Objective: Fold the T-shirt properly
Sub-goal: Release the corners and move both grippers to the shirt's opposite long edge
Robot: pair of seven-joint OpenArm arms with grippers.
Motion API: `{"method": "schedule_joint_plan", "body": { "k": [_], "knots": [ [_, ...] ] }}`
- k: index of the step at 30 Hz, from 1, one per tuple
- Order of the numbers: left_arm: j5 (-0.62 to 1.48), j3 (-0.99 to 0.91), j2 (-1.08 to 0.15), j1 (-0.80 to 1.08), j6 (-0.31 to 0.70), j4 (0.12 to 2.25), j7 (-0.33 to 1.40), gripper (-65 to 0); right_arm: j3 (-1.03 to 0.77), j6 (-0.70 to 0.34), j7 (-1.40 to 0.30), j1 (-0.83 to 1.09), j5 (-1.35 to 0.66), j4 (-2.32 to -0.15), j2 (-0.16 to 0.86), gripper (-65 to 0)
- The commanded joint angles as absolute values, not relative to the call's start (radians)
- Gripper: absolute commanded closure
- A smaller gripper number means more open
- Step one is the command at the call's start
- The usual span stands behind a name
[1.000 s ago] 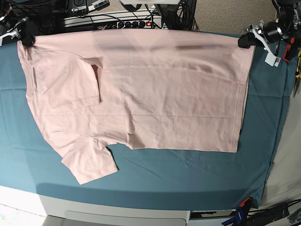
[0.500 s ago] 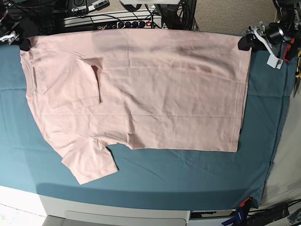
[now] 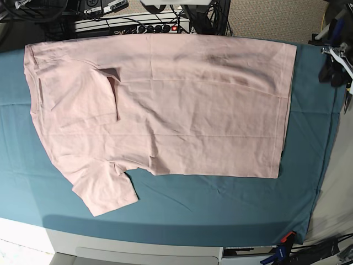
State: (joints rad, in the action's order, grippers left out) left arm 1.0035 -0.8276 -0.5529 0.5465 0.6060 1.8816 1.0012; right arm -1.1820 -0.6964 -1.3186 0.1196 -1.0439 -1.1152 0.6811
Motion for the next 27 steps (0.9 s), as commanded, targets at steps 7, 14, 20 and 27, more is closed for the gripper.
{"method": "schedule_joint_plan", "body": {
  "k": [7, 14, 20, 27],
  "knots": [
    [0.888, -0.702, -0.7, 0.373, 0.512, 1.883, 0.949, -25.3, -0.924, -0.667, -1.18, -0.193, -0.827, -1.132, 0.793, -29.2],
    [0.773, -0.443, -0.733, 0.096, 0.437, 1.643, 0.91, -25.3, -0.484, -0.6, -1.072, -0.421, -0.559, -1.13, 0.727, -29.2],
    [0.838, -0.355, -0.696, -0.247, 0.469, 1.289, 0.961, -25.3, -0.361, -0.532, -0.992, -0.468, -0.41, -1.13, 0.599, -29.2],
    [0.959, -0.293, -0.653, -0.604, 0.492, 0.896, 1.011, -25.3, -0.362, -0.521, -0.986, -0.467, -0.381, -1.13, 0.489, -29.2]
  ]
}}
